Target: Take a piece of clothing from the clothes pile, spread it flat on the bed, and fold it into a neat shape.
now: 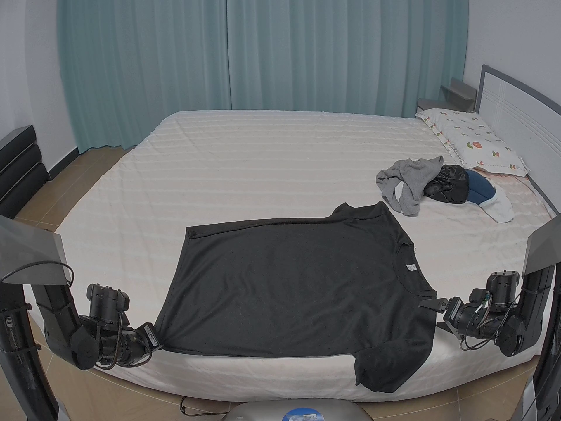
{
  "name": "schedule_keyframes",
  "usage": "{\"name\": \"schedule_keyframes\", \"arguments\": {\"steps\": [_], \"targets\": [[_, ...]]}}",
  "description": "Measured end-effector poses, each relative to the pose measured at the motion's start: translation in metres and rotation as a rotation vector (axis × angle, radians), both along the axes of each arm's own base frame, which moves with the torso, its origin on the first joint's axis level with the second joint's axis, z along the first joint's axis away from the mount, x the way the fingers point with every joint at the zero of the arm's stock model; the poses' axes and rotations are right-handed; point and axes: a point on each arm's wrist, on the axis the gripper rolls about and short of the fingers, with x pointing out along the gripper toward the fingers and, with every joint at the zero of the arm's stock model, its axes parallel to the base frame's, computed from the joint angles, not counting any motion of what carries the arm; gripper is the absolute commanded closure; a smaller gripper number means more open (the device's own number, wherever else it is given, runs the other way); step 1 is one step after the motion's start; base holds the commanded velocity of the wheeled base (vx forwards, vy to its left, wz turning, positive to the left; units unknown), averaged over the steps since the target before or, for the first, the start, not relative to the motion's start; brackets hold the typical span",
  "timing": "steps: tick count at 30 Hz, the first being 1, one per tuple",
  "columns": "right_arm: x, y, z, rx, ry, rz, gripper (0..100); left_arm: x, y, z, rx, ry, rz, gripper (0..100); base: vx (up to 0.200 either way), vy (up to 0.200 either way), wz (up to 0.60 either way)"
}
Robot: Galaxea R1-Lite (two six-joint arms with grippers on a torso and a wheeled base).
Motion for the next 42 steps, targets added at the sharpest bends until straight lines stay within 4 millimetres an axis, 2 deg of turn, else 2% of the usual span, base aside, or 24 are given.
{"name": "schedule_keyframes", "arguments": {"steps": [16,17,29,42], "targets": [[0.014,-0.003,-0.012,-0.014,0.003,-0.026,0,-0.005,0.001,0.006,0.000,-0.011,0.001,100,0.000,0.000,0.00],[0.015,-0.003,-0.013,-0.014,0.002,-0.026,100,-0.005,0.001,0.006,0.000,-0.012,0.001,100,0.000,0.000,0.00],[0.036,-0.006,-0.018,-0.036,-0.043,-0.055,100,-0.005,0.001,0.006,-0.001,-0.012,0.002,100,0.000,0.000,0.00],[0.064,-0.017,-0.011,-0.040,-0.157,-0.084,100,-0.002,0.001,0.006,-0.004,-0.020,0.005,100,0.000,0.000,0.00]]}}
